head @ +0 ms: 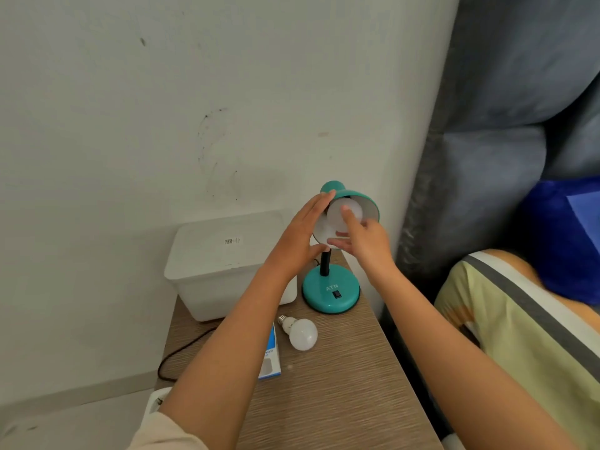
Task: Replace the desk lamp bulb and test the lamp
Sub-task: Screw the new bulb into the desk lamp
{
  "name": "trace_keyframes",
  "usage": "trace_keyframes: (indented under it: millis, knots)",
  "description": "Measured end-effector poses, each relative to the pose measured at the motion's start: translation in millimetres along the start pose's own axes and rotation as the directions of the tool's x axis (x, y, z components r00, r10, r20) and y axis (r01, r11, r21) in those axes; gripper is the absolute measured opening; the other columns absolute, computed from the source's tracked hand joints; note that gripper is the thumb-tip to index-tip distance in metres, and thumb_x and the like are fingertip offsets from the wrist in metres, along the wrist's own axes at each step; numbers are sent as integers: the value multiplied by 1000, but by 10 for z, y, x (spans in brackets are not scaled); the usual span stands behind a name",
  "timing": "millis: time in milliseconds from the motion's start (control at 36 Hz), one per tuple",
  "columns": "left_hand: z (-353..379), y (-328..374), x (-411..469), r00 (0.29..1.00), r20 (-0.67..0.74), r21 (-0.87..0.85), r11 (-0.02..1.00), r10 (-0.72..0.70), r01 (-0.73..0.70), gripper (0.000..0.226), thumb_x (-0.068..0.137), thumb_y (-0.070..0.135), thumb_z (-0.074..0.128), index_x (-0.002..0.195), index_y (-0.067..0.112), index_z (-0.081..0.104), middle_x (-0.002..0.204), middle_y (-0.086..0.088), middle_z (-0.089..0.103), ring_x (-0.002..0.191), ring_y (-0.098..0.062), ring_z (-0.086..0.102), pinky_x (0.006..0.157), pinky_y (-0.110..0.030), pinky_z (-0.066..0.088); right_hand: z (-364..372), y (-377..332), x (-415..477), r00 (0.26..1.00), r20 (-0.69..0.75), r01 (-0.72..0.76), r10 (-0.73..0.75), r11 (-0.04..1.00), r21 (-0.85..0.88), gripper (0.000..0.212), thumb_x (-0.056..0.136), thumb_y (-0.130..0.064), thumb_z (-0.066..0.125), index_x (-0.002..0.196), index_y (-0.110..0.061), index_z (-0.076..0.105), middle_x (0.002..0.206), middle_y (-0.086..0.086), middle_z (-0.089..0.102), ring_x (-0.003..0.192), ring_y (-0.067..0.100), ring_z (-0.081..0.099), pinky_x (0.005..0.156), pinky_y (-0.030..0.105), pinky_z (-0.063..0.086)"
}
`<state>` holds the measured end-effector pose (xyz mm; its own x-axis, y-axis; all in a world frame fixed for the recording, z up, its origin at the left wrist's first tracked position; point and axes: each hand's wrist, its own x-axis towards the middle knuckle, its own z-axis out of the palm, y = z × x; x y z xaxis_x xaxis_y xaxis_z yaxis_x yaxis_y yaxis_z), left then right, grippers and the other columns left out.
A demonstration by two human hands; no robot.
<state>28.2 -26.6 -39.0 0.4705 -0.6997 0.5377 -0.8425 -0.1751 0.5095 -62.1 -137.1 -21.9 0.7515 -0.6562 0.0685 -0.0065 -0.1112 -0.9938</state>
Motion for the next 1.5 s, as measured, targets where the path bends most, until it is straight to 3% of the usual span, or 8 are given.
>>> trace_keyframes:
  millis: [111, 250, 611, 917, 1028, 1167, 1306, 1500]
  knots:
    - [-6, 17, -4, 1000, 4, 0, 1000, -5, 5, 97, 72, 2, 77, 146, 28, 21, 153, 0, 28, 137, -5, 26, 107, -2, 15, 14, 5, -22, 995, -55, 76, -79, 996, -54, 57, 83, -40, 63, 127, -11, 43, 118, 1, 56, 101, 15, 58, 87, 32, 53]
    - [1, 0, 6, 1000, -5, 9, 1000, 2, -2, 96, 74, 4, 77, 145, 30, 20, 153, -1, 28, 139, -10, 26, 109, -7, 16, 12, 26, -3, 999, 13, -31, 31, 1000, -3, 46, 83, -50, 58, 109, -12, 50, 103, 6, 66, 85, 16, 70, 86, 38, 56]
    - [6, 21, -4, 1000, 1, -35, 999, -28, 28, 100, 72, 0, 77, 143, 36, 17, 154, 0, 26, 140, -11, 26, 111, -19, 20, 34, -2, -14, 994, -67, 73, -83, 987, -143, 57, 83, -44, 61, 126, -10, 44, 120, 3, 55, 94, 12, 59, 84, 29, 52]
    - [13, 36, -11, 1000, -3, -49, 999, -23, 23, 98, 72, 0, 76, 144, 33, 20, 153, 1, 27, 140, -13, 27, 111, -19, 22, 55, -33, 31, 996, 1, -88, 88, 992, 95, 57, 89, -40, 54, 131, -5, 39, 115, 6, 50, 92, 15, 57, 90, 35, 52]
    - [28, 25, -15, 999, -1, -52, 998, -40, 40, 97, 72, 0, 76, 147, 30, 21, 154, 2, 26, 140, -14, 27, 113, -23, 24, 59, -31, 24, 999, -23, -38, 41, 994, 104, 56, 86, -29, 61, 133, -13, 36, 122, 3, 51, 112, 20, 53, 95, 37, 50]
    - [24, 22, -7, 1000, 0, -41, 999, -29, 29, 95, 74, 1, 76, 147, 28, 21, 154, 1, 26, 140, -13, 26, 111, -19, 22, 56, -35, 15, 995, 26, -102, 99, 982, 161, 51, 89, -36, 55, 129, -8, 41, 120, 7, 53, 92, 15, 63, 93, 36, 53]
    - [37, 11, -9, 999, -1, -54, 998, -39, 39, 96, 73, 0, 75, 147, 29, 21, 154, 2, 26, 140, -13, 27, 111, -20, 22, 74, 14, -9, 987, -66, 141, -145, 988, -60, 57, 85, -28, 62, 133, -12, 35, 121, -1, 46, 109, 14, 49, 93, 31, 46]
    - [47, -5, -12, 999, -5, -58, 998, -39, 39, 98, 73, 1, 75, 146, 35, 19, 154, 4, 26, 140, -12, 27, 111, -21, 23, 60, 45, -4, 974, -83, 195, -209, 970, -142, 62, 84, -32, 64, 135, -12, 35, 125, -2, 46, 114, 13, 49, 96, 31, 45]
